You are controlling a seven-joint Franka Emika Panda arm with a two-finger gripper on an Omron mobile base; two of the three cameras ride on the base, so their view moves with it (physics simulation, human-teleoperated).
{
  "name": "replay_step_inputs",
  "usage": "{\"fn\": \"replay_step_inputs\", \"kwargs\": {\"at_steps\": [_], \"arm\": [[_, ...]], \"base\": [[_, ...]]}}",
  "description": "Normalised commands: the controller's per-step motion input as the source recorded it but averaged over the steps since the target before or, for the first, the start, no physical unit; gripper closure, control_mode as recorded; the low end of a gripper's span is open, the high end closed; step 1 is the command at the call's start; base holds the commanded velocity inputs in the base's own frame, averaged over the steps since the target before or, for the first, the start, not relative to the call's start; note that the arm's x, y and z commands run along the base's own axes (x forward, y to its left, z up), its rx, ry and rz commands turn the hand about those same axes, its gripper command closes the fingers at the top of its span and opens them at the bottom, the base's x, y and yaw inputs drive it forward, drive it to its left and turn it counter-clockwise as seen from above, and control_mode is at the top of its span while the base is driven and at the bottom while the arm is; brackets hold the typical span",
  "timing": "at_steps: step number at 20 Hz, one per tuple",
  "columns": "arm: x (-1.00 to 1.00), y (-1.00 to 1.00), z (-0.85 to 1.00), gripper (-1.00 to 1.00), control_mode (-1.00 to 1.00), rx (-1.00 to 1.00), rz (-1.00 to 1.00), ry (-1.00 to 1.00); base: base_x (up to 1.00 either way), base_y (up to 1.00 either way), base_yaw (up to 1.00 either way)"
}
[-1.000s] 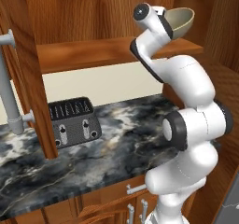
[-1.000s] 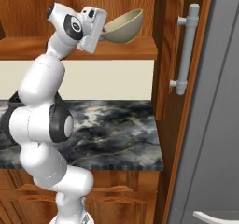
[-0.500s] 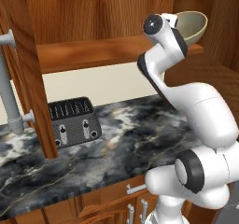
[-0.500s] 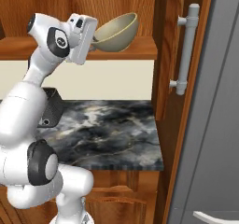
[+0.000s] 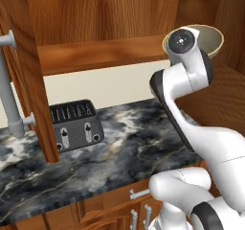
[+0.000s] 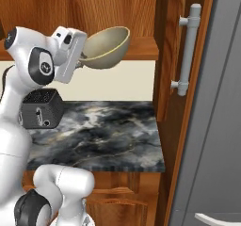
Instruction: Pick up the bowls from the cabinet and place each bowl in front of a stool on the dining counter.
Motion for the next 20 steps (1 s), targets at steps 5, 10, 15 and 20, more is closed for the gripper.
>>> {"fn": "replay_step_inputs", "kwargs": {"at_steps": [5, 10, 15, 20], "arm": [[-1.00, 0.07, -0.12, 1.00, -1.00, 0.26, 0.04, 0.21], [-1.00, 0.15, -0.18, 1.00, -1.00, 0.29, 0.00, 0.32], [-0.95, 0.19, -0.22, 1.00, -1.00, 0.27, 0.00, 0.31], [-0.47, 0.49, -0.66, 1.00, -1.00, 0.19, 0.03, 0.08]], "base": [[0.00, 0.00, 0.00], [0.00, 0.00, 0.00], [0.00, 0.00, 0.00], [0.00, 0.00, 0.00]]}}
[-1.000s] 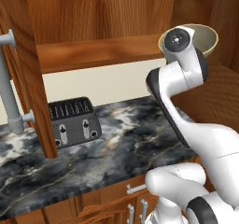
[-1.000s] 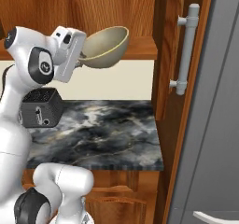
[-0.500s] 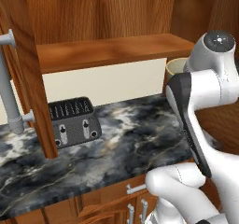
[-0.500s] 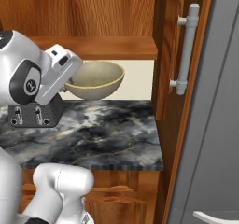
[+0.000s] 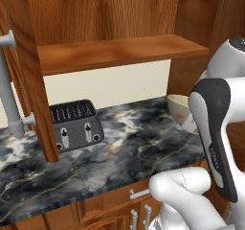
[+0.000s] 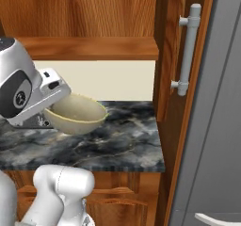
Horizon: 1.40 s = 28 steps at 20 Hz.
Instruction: Pick up the bowls from the cabinet and place each bowl in front of a stool on the dining counter.
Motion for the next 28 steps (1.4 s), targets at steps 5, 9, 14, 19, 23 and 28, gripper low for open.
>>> {"fn": "replay_step_inputs", "kwargs": {"at_steps": [5, 9, 14, 19, 23, 28], "arm": [[-0.02, 0.50, -0.91, 1.00, -1.00, 0.03, 0.09, -0.05], [0.00, 0.17, -0.74, 1.00, -1.00, -0.01, 0.07, -0.18], [0.00, 0.00, -0.32, 1.00, -1.00, -0.07, 0.05, -0.40], [-0.03, 0.11, 0.01, 1.00, -1.00, -0.17, 0.02, -0.13], [-0.02, 0.06, 0.00, 1.00, -1.00, -0.11, 0.00, 0.06], [-0.19, 0.00, 0.00, 1.00, -1.00, -0.05, 0.00, -0.01]], "base": [[0.00, 0.00, 0.00], [0.00, 0.00, 0.00], [0.00, 0.00, 0.00], [0.00, 0.00, 0.00], [0.00, 0.00, 0.00], [0.00, 0.00, 0.00]]}}
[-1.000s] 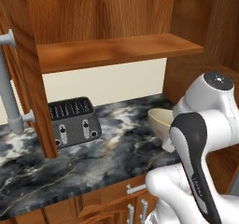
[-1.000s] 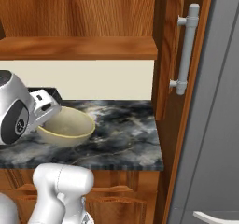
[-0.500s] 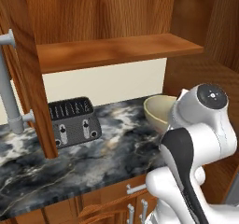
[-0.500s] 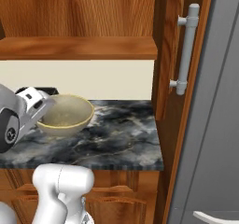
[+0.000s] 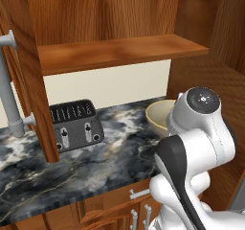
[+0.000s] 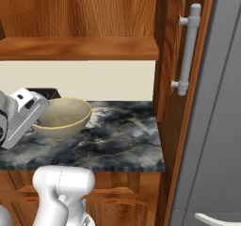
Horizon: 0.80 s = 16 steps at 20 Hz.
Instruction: Pick up the bowls from the cabinet and place each bowl in front of a stool on the dining counter.
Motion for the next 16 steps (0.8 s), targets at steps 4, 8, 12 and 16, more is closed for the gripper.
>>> {"fn": "replay_step_inputs", "kwargs": {"at_steps": [4, 8, 12, 16], "arm": [[-0.31, 0.00, 0.00, 1.00, -1.00, 0.00, 0.00, -0.07], [-0.26, -0.01, 0.12, 1.00, -1.00, 0.00, 0.00, -0.09], [-0.21, -0.14, 0.12, 1.00, -1.00, 0.00, 0.00, -0.02], [-0.09, -0.08, 0.06, 1.00, 1.00, 0.00, 0.00, 0.00]], "base": [[0.00, 0.00, 0.00], [0.00, 0.00, 0.00], [0.00, 0.00, 0.00], [-0.01, -0.07, 0.00]]}}
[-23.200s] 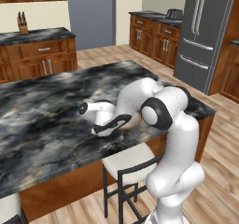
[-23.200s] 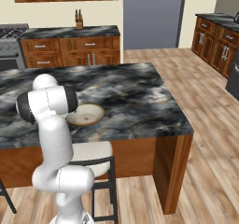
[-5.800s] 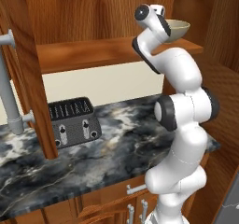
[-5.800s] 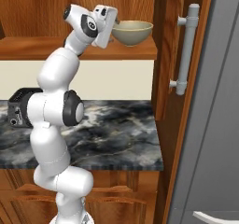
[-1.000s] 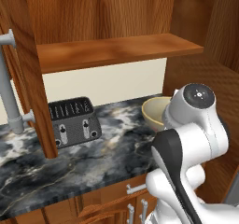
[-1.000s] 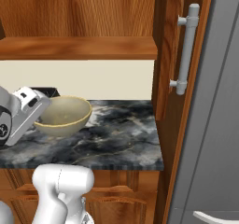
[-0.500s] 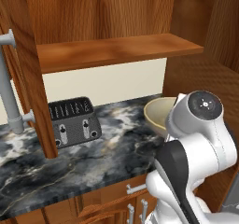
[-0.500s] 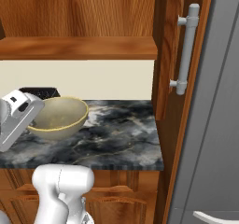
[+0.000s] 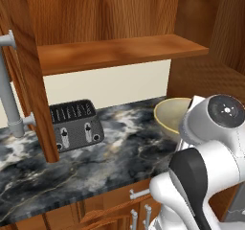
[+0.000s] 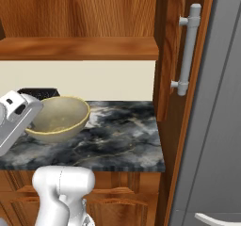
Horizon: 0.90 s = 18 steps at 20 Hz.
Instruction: Pick up the bowls from the cabinet and place each bowl in front of a stool on the dining counter.
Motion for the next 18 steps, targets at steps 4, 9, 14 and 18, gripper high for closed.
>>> {"fn": "replay_step_inputs", "kwargs": {"at_steps": [4, 9, 14, 18], "arm": [[0.00, 0.00, 0.00, 1.00, 1.00, 0.00, 0.00, 0.00], [0.00, 0.00, 0.00, 1.00, 1.00, 0.00, 0.00, 0.00], [0.00, 0.00, 0.00, 1.00, 1.00, 0.00, 0.00, 0.00], [0.00, 0.00, 0.00, 1.00, 1.00, 0.00, 0.00, 0.00]], "base": [[0.00, 0.00, 0.00], [-0.52, -0.37, -0.13], [-0.52, -0.27, -0.49], [-0.13, -0.38, -0.75]]}}
